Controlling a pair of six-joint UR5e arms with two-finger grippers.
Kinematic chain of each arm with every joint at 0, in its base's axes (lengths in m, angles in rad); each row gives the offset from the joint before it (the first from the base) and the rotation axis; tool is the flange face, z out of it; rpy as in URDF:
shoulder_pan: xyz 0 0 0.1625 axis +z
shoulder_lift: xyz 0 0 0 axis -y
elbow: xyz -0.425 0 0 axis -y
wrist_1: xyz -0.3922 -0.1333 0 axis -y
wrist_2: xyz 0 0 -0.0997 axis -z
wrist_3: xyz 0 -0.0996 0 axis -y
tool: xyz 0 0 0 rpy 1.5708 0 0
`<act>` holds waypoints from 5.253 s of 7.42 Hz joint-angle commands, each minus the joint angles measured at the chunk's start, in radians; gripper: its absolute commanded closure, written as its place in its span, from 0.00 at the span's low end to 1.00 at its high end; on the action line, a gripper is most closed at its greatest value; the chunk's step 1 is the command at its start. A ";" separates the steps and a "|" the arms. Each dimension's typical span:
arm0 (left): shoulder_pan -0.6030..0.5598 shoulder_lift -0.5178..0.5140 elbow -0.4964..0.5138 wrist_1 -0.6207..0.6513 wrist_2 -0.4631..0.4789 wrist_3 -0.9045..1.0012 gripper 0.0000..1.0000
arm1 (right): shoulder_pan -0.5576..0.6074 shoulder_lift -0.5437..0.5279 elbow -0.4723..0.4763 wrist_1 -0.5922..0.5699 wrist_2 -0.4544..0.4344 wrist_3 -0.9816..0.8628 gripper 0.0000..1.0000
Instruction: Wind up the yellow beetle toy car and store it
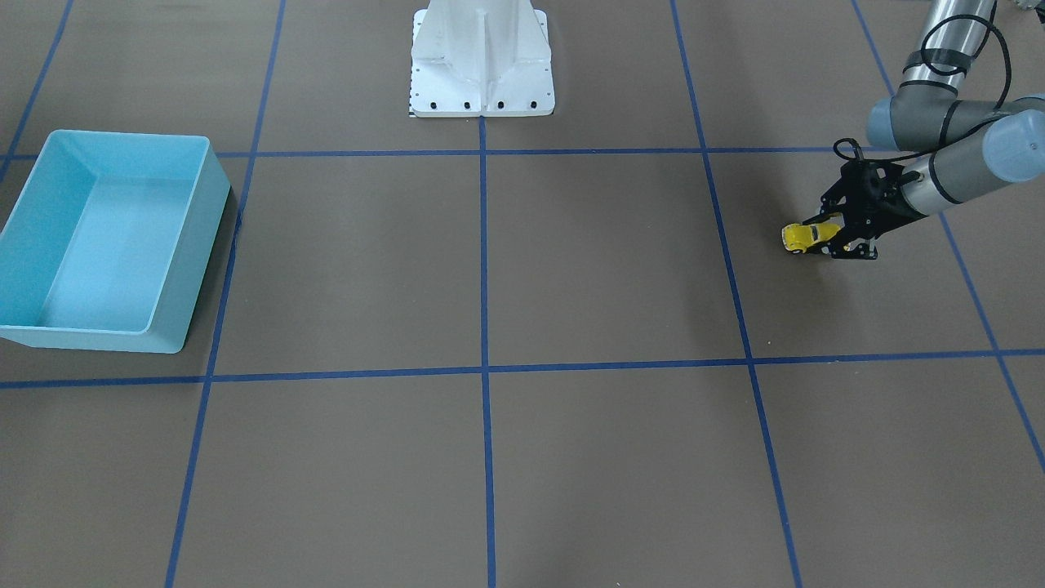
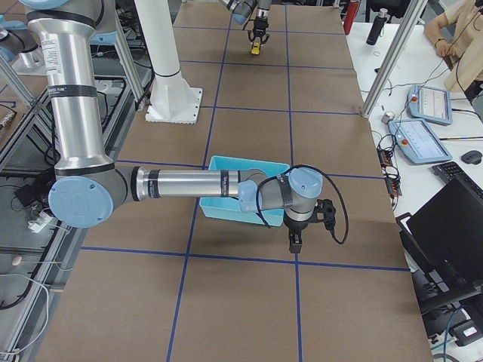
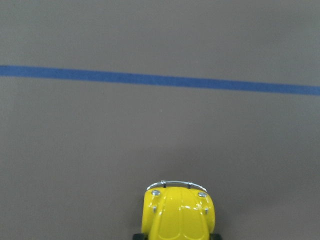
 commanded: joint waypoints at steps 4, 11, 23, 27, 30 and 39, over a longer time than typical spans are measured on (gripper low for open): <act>-0.085 0.006 0.140 -0.118 -0.057 0.056 1.00 | 0.000 0.001 -0.014 0.003 0.000 -0.001 0.00; -0.133 0.065 0.252 -0.291 -0.065 0.082 0.00 | 0.000 0.001 -0.017 0.003 -0.002 -0.001 0.00; -0.205 0.017 0.174 -0.279 -0.130 -0.337 0.00 | 0.000 0.008 -0.026 0.026 -0.002 -0.001 0.00; -0.202 -0.015 0.166 -0.264 -0.111 -0.682 0.00 | 0.000 0.006 -0.036 0.035 -0.002 0.000 0.00; -0.217 -0.037 0.160 -0.186 -0.012 -0.903 0.00 | 0.000 0.006 -0.036 0.035 -0.002 0.000 0.00; -0.341 -0.135 -0.230 0.823 0.197 -0.925 0.00 | 0.000 0.006 -0.042 0.040 -0.002 0.000 0.00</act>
